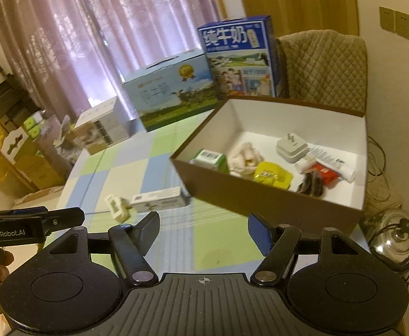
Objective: Organize objects
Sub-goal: 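Withdraw both tools from the box toward the white hair clip and medicine box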
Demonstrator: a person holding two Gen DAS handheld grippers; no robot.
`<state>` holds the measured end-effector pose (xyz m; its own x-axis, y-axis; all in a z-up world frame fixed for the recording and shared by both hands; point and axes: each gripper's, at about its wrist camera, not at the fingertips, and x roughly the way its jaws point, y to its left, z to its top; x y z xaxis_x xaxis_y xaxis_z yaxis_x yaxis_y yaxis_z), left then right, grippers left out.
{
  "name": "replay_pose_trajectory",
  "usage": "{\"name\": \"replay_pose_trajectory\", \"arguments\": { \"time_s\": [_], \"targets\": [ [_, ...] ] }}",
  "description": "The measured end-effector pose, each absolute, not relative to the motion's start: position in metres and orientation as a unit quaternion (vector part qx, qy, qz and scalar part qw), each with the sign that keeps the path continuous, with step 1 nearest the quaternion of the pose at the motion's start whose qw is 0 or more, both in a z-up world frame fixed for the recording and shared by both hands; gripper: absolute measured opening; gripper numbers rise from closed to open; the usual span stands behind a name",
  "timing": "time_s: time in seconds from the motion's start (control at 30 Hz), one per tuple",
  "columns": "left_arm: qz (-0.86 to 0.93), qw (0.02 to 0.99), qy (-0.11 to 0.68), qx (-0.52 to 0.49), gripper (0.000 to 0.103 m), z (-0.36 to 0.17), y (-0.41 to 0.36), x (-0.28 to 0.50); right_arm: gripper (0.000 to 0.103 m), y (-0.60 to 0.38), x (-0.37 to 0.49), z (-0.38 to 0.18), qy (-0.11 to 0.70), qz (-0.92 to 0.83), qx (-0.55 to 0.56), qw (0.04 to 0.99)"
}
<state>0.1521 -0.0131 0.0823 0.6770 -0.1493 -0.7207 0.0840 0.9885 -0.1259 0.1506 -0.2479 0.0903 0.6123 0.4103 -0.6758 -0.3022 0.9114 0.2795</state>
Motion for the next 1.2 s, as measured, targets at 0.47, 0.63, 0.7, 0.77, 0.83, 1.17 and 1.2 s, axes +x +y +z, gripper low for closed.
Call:
{"name": "replay_pose_trajectory", "arguments": {
  "time_s": [0.47, 0.63, 0.7, 0.77, 0.83, 1.17, 1.2],
  "targets": [
    [-0.023, 0.909, 0.412, -0.056, 0.098, 0.077, 0.02, 0.111, 0.067, -0.208, 0.122, 0.081, 0.407, 0.245, 0.05, 0.879],
    [-0.014, 0.905, 0.421, -0.064, 0.098, 0.072, 0.027, 0.104, 0.067, -0.199, 0.119, 0.076, 0.411, 0.253, 0.048, 0.875],
    [-0.01, 0.903, 0.425, -0.069, 0.098, 0.069, 0.029, 0.103, 0.067, -0.196, 0.118, 0.072, 0.412, 0.254, 0.046, 0.874],
    [-0.007, 0.9, 0.43, -0.072, 0.098, 0.064, 0.032, 0.102, 0.067, -0.193, 0.118, 0.068, 0.415, 0.254, 0.044, 0.873],
    [-0.004, 0.897, 0.437, -0.074, 0.098, 0.059, 0.035, 0.101, 0.067, -0.189, 0.118, 0.061, 0.42, 0.256, 0.042, 0.87],
    [0.02, 0.886, 0.459, -0.065, 0.098, 0.034, 0.043, 0.1, 0.067, -0.173, 0.123, 0.032, 0.44, 0.272, 0.031, 0.855],
    [0.022, 0.885, 0.46, -0.064, 0.098, 0.032, 0.044, 0.101, 0.067, -0.171, 0.124, 0.029, 0.441, 0.272, 0.03, 0.855]
  ]
}}
